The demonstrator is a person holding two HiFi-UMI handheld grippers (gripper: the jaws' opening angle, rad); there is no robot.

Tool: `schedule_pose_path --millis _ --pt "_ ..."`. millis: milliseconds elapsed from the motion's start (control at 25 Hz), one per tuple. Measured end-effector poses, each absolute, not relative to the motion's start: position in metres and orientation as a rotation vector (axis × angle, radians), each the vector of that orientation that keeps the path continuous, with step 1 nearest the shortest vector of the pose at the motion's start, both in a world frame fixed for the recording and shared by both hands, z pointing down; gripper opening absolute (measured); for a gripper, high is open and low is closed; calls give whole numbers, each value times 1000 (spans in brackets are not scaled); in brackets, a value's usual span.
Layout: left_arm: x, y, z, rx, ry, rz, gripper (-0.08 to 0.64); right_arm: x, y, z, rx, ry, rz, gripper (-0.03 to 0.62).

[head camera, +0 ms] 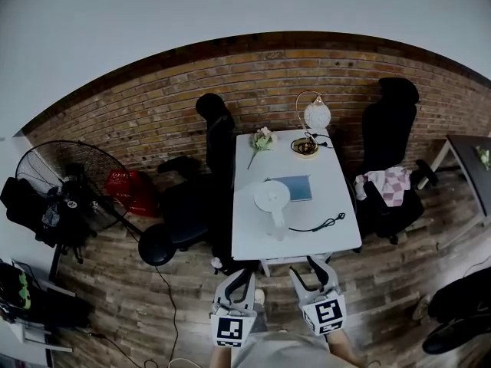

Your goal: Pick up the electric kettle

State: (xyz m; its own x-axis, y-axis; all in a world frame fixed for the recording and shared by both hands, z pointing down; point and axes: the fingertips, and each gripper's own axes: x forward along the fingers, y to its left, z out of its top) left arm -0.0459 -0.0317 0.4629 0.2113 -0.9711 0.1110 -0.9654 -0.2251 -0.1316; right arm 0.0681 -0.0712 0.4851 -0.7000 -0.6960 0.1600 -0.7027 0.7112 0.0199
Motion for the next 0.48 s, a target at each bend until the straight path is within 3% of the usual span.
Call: schedule_pose_path --millis 480 --pt "-93 -105 478 -2524 1872 -284 48 26 -138 499 1199 -2679 92 206"
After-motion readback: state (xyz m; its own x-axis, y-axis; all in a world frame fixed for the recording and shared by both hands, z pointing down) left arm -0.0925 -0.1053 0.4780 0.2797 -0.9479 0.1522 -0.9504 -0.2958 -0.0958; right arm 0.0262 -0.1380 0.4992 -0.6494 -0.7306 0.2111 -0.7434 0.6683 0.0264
